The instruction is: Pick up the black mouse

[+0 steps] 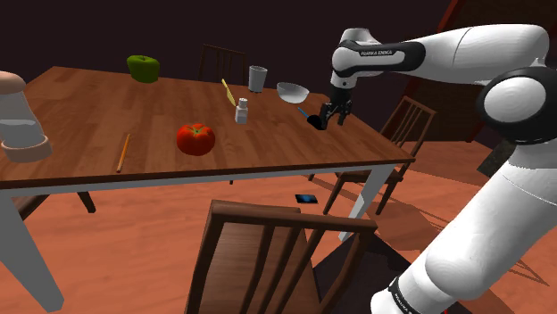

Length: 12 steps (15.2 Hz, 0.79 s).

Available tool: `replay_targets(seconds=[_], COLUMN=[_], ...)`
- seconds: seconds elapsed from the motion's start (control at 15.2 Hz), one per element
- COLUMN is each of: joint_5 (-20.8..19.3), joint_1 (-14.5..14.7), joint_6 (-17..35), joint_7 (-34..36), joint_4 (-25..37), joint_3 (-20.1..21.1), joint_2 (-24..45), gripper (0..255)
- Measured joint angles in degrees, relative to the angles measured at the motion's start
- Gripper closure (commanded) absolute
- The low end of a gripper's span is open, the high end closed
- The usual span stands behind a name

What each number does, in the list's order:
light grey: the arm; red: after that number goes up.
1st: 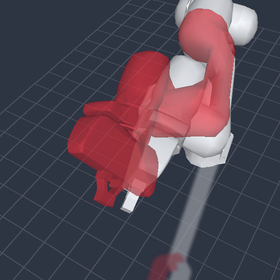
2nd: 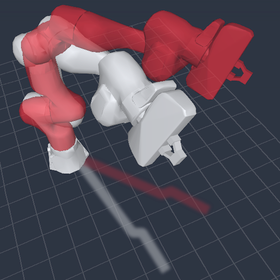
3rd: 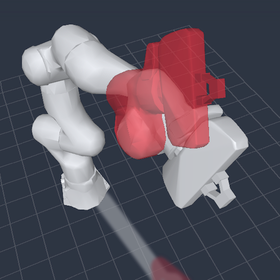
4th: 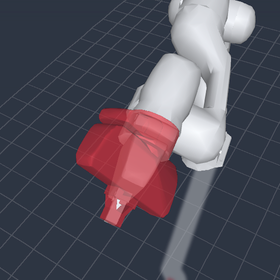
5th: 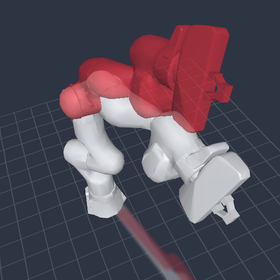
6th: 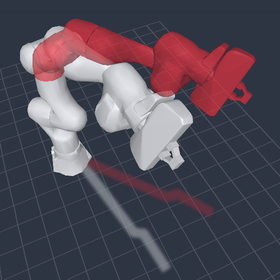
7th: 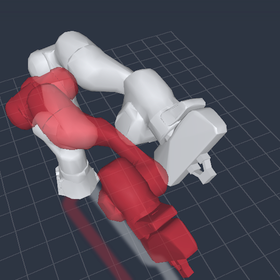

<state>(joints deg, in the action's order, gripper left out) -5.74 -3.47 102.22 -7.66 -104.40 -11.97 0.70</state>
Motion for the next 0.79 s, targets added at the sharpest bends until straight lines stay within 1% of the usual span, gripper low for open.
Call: replay_targets(seconds=[0.07,0.4,0.66,0.79], joint_5=[0.46,3.48,6.25,6.61], joint_1=[-0.3,-2.54,-5.11,-5.53], joint_6=[0.09,-2.11,-6.03,-5.7], joint_7=[-0.66,-4.37,-6.61,-6.91], joint_4=[2.05,16.72,32.17,33.45], joint_3=[-0.28,-1.37,-1.48,-1.45], joint_2=[1.92,13.45,24.37,25.87], gripper=[0,0,0,0])
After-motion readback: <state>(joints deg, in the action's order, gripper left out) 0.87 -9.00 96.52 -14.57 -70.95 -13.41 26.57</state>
